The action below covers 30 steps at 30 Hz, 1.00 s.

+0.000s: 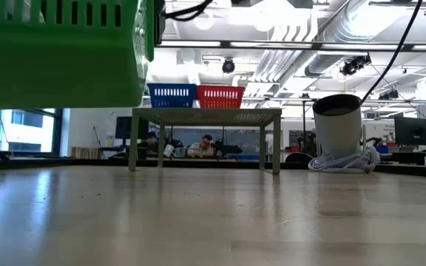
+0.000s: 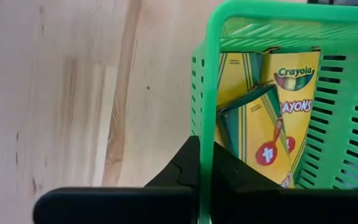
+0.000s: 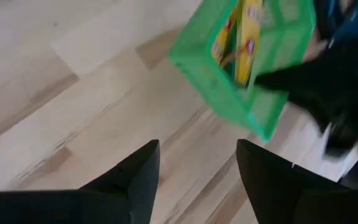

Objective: Pick & Place Office Desk Supplies
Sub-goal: Put the green bin with crayon boxes on the shelf

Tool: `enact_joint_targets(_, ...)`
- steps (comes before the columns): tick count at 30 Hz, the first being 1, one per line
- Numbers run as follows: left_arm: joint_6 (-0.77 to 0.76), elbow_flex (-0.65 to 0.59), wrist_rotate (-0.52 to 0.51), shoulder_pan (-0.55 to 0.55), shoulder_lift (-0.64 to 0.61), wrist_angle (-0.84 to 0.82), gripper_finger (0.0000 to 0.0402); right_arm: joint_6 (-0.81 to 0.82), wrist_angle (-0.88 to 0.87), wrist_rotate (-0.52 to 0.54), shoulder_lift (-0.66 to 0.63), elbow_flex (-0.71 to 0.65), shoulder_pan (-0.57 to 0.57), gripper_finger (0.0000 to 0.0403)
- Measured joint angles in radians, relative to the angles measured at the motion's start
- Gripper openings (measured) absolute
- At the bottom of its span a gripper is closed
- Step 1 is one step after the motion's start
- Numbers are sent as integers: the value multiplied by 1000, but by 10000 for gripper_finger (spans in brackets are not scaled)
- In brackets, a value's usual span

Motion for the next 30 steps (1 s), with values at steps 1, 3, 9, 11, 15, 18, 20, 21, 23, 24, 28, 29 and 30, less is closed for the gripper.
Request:
enact_joint_targets(1, 19, 0, 1, 5, 0, 7, 1, -32, 15, 0, 0, 0, 3, 197)
enact_joint_targets(3, 42, 0, 2, 16, 0, 38, 1, -85, 34, 0, 0, 0, 5, 191)
enact_joint_targets(9, 101, 2, 5, 28, 0, 130, 1, -185, 83, -10, 0, 0, -4, 184)
enact_joint_targets(11, 120, 2, 8, 27, 0, 131, 1, -201, 96, -11, 0, 0, -11, 184)
enact_joint_targets(15, 144, 2, 8, 22, 0, 132, 1, -231, 119, -65, 0, 0, -19, 184)
enact_joint_targets(18, 168, 2, 8, 22, 0, 133, 1, -266, 154, -130, 8, 1, -30, 184)
enact_joint_targets(20, 175, 2, 8, 22, 0, 134, 1, -296, 173, -146, 17, 1, -35, 184)
enact_joint_targets(21, 180, 2, 8, 22, 0, 134, 1, -306, 170, -158, 23, 0, -36, 184)
enact_joint_targets(23, 190, 2, 7, 15, 0, 137, 1, -327, 203, -194, 39, 1, -48, 184)
enact_joint_targets(24, 190, 2, 7, 12, 0, 139, 1, -332, 205, -209, 42, 1, -49, 184)
enact_joint_targets(28, 191, 2, 11, 4, 0, 149, 1, -330, 221, -278, 56, 2, -65, 184)
enact_joint_targets(29, 190, 2, 9, 0, 0, 150, 1, -326, 215, -294, 57, 2, -68, 184)
enact_joint_targets(30, 190, 2, 6, -3, 0, 146, 1, -326, 212, -310, 58, 1, -72, 184)
